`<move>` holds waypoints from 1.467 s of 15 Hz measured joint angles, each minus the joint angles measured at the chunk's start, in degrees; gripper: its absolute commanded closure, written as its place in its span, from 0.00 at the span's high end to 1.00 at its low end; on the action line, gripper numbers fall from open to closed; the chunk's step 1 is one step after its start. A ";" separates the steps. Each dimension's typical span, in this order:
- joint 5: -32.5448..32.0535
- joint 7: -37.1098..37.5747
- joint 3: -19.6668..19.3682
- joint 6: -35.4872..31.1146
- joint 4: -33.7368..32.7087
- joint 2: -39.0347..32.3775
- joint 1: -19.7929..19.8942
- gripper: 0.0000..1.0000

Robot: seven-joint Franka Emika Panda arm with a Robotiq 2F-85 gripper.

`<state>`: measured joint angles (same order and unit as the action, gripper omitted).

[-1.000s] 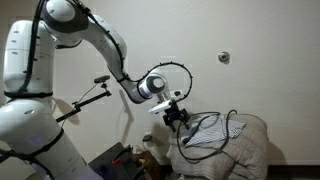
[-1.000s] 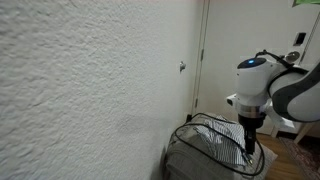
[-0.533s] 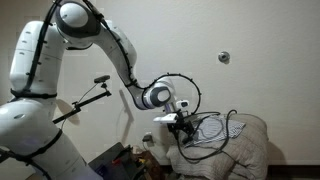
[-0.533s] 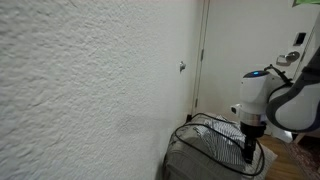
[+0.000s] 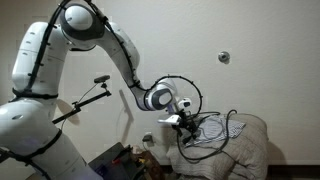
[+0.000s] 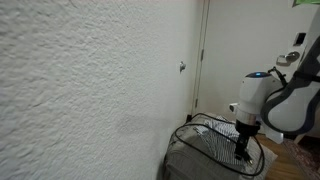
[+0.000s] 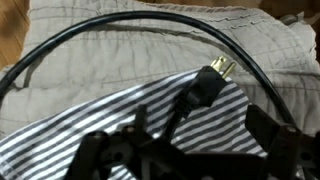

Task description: Tie a knot using the black cable

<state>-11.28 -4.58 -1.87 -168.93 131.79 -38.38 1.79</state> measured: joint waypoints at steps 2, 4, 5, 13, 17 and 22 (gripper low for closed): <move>0.77 0.05 0.03 -0.94 -0.45 -0.70 -0.05 0.72; 1.33 0.07 0.03 -1.67 -0.92 -1.49 -0.04 0.56; 1.52 0.11 0.01 -1.83 -1.10 -1.72 -0.03 0.49; 1.69 0.50 -1.10 -1.92 -1.41 -1.12 -0.92 0.02; 1.69 1.57 -2.83 -1.81 -1.20 -0.53 -3.32 0.36; 1.68 2.93 -5.89 -1.81 -0.54 0.91 -6.78 0.38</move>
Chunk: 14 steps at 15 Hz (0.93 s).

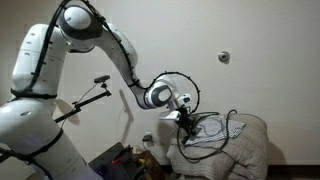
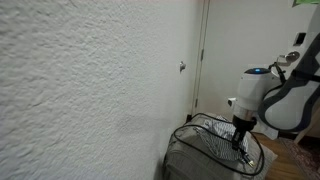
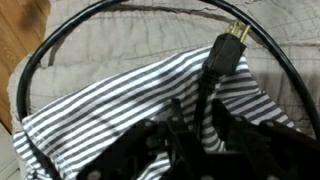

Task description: Tie a knot using the black cable

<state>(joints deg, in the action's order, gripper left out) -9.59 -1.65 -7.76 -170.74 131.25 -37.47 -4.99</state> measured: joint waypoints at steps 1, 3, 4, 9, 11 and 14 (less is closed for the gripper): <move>0.00 0.09 -0.41 0.00 0.08 0.35 -0.44 0.32; 0.00 0.23 -0.93 0.00 0.45 1.06 -1.00 0.19; 0.00 0.32 -0.94 0.00 0.71 1.40 -1.06 0.17; 0.44 0.78 0.99 0.49 3.06 2.77 -0.18 0.31; 1.11 0.78 2.13 1.11 4.39 3.41 0.28 0.28; 2.08 0.78 3.18 1.53 6.12 4.39 0.82 0.20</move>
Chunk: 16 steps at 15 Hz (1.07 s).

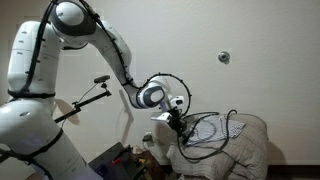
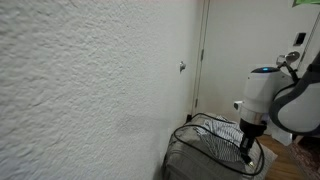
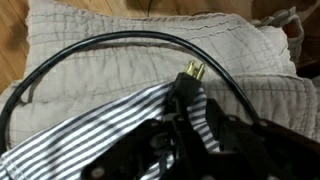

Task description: Tie a knot using the black cable

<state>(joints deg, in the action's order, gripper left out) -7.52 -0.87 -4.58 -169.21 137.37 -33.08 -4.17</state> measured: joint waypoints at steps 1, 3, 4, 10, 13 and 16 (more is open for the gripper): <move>0.30 0.00 0.38 0.23 0.30 0.15 0.42 0.21; 0.80 0.00 1.10 1.13 0.43 0.17 1.51 0.24; 1.09 0.00 1.21 1.67 0.44 0.17 1.96 0.27; 2.25 -0.09 2.60 3.11 0.48 0.16 5.45 0.42; 2.29 -0.13 3.60 3.22 0.48 0.16 6.57 0.50; 2.34 -0.14 4.66 3.22 0.39 0.13 7.01 0.55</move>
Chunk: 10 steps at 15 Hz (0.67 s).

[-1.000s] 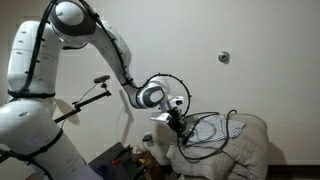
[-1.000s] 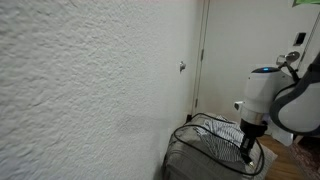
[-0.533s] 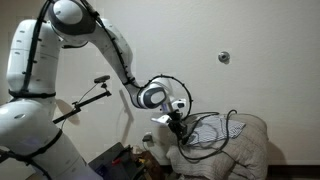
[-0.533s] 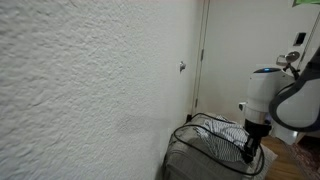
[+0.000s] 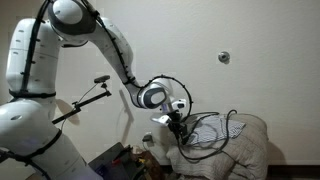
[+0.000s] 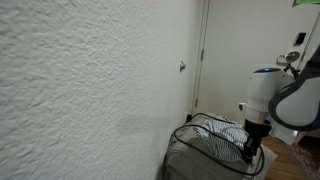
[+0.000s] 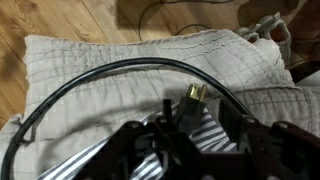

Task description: Tie a knot using the black cable

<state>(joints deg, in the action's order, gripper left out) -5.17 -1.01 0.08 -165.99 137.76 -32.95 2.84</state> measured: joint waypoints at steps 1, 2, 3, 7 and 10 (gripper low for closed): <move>0.02 -0.01 0.37 0.02 -0.08 -0.04 0.11 0.50; 0.07 -0.02 0.76 0.10 -0.18 -0.09 0.25 0.49; 0.16 -0.04 1.10 0.17 -0.28 -0.18 0.41 0.44; 1.12 -0.77 2.22 0.30 -0.80 -1.12 1.36 0.46; 1.84 -1.25 2.52 0.32 -1.08 -1.84 2.15 0.52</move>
<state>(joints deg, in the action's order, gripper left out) -3.34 -2.26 2.60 -165.67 136.68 -34.78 4.99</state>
